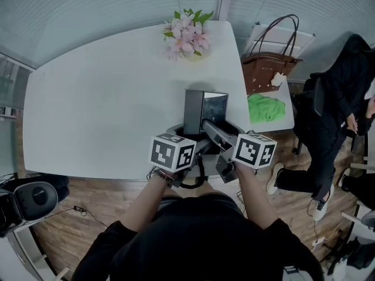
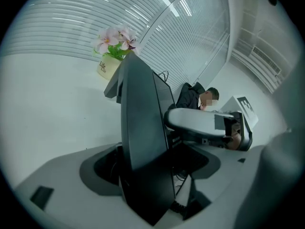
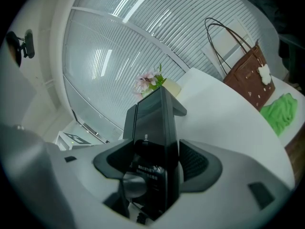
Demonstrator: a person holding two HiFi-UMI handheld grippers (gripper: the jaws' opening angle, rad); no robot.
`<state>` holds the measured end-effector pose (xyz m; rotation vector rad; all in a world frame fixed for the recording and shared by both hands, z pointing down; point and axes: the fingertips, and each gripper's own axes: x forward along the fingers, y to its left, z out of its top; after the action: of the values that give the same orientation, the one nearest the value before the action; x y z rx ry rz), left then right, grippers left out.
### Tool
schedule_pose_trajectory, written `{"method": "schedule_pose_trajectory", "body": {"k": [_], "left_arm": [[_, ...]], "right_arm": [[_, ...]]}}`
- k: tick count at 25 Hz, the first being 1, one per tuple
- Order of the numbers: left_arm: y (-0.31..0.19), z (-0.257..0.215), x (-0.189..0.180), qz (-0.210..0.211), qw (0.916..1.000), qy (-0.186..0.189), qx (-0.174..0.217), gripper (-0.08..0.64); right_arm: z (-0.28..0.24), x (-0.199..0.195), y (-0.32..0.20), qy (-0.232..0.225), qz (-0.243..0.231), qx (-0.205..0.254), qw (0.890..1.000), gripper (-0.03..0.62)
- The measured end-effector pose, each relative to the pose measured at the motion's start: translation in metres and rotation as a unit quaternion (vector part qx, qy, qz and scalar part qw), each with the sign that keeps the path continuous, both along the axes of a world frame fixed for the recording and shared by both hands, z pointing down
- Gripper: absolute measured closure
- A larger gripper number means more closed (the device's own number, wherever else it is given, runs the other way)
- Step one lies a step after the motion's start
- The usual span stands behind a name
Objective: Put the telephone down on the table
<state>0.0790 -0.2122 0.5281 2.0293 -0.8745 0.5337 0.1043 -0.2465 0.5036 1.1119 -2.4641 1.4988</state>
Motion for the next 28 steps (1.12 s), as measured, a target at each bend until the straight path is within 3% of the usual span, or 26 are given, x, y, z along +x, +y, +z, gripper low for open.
{"method": "schedule_pose_trajectory", "body": {"k": [28], "left_arm": [[0.0027,0.0021,-0.0058,-0.001,0.9999,-0.007,0.013,0.169]], "right_arm": [[0.0012,0.0051,0.0053,0.03,0.036,0.001,0.999,0.336]]}}
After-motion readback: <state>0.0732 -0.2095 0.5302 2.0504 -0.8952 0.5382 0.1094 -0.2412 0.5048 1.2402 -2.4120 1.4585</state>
